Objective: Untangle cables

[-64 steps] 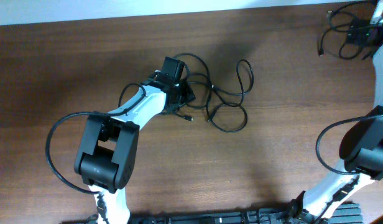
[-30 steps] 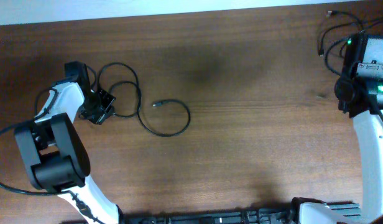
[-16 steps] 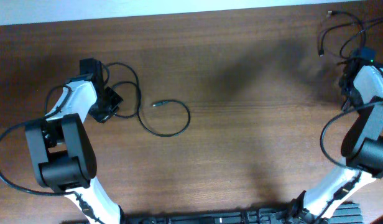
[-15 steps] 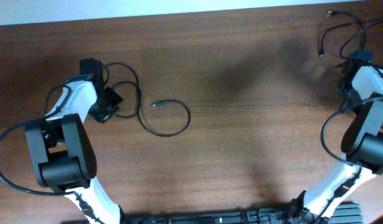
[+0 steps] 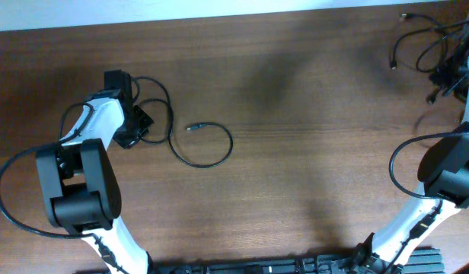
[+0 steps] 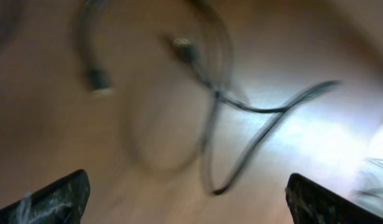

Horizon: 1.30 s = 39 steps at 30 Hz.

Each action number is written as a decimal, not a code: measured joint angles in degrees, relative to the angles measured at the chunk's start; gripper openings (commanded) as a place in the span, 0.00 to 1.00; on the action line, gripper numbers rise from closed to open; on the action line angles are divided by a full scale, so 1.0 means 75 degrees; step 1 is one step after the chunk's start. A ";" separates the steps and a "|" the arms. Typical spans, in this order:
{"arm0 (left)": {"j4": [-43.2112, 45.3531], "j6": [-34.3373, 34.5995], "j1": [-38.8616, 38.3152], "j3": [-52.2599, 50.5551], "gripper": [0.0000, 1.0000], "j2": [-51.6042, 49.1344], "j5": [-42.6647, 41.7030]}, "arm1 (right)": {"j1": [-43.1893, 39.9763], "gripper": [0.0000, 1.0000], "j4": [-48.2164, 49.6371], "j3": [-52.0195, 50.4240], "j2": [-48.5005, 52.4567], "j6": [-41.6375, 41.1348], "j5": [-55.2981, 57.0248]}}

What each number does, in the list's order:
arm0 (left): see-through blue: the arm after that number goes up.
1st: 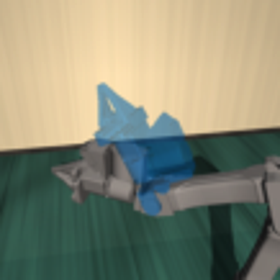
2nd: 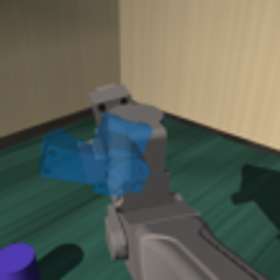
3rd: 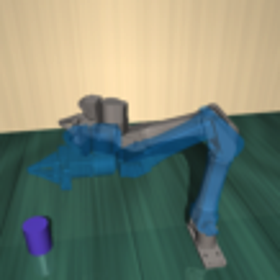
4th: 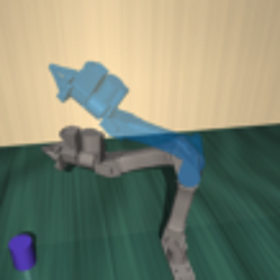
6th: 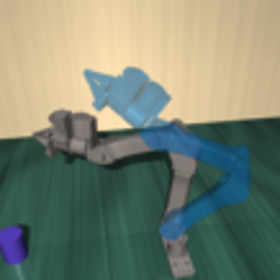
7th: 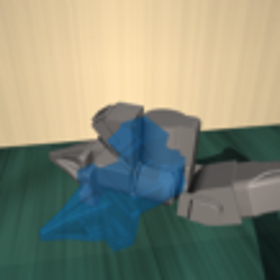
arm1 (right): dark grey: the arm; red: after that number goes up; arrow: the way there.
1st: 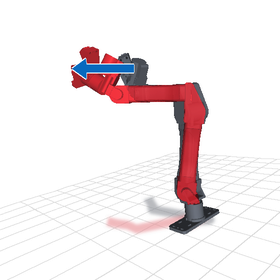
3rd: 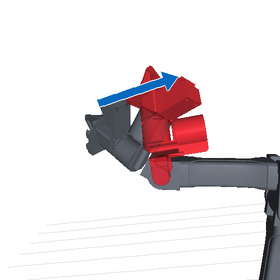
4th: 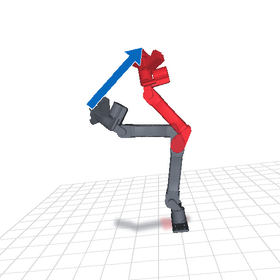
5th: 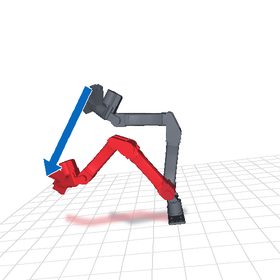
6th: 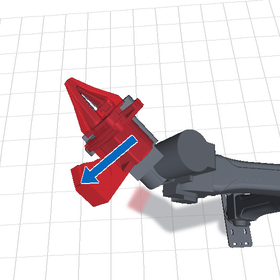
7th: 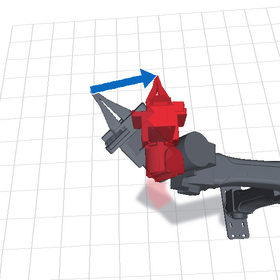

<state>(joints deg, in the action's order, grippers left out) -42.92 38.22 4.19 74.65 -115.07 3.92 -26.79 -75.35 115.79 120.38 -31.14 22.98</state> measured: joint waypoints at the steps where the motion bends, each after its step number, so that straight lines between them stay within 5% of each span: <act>1: 0.0017 -0.0023 -0.0029 -0.0003 0.03 -0.0003 0.0029 | 0.0038 0.99 0.0067 0.0233 0.0000 -0.0023 -0.0906; 5: 0.0268 -0.0012 -0.0618 0.0006 0.02 -0.0023 -0.1271 | 0.1510 0.99 0.0315 0.0248 0.0000 -0.0017 -0.3719; 9: 0.0356 -0.0012 -0.2503 0.0003 0.00 -0.0125 -0.2579 | 0.3663 0.99 0.0603 0.0248 0.0000 0.1274 -0.4170; 14: -0.0003 -0.0026 -0.2777 0.0140 0.02 -0.0201 -0.2903 | 0.5208 0.99 0.0909 -0.0213 0.0000 0.1472 -0.4173; 17: -0.0140 -0.0274 -0.2734 0.0125 0.19 0.0017 -0.2486 | 0.5668 0.99 0.1667 -0.1737 0.0020 0.1545 -0.4380; 19: -0.0146 -0.0347 -0.2728 0.0117 0.49 0.0565 -0.1856 | 0.6027 0.99 0.2748 -0.2865 0.0035 0.1545 -0.4791; 21: -0.0163 -0.0358 -0.2725 0.0119 0.62 0.1571 -0.0997 | 0.6554 0.99 0.3791 -0.3923 0.0058 0.1256 -0.5123; 22: -0.0172 -0.0379 -0.2728 0.0119 0.77 0.1757 -0.0731 | 0.6700 1.00 0.4147 -0.4060 0.0003 0.1180 -0.5217; 23: -0.0169 -0.0379 -0.2728 0.0119 0.98 0.1883 -0.0498 | 0.6816 0.94 0.4328 -0.4086 0.0000 0.1148 -0.5260; 28: -0.0804 -0.0446 -0.2372 0.0117 0.99 0.3002 0.0807 | 0.8005 0.04 0.4686 -0.4185 0.0000 0.0082 -0.3963; 34: -0.1795 -0.0446 -0.1212 0.0119 0.99 0.3701 0.1116 | 0.7938 0.04 0.4383 -0.3844 -0.0006 0.0539 -0.3238; 39: -0.1833 -0.0446 -0.1212 0.0117 0.99 0.3701 0.1116 | 0.5578 0.04 0.4234 0.0358 -0.0816 0.3363 -0.3789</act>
<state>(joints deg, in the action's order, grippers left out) -56.66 34.87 -4.91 75.53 -87.31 12.29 15.05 -43.59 118.48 114.26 -5.91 -5.43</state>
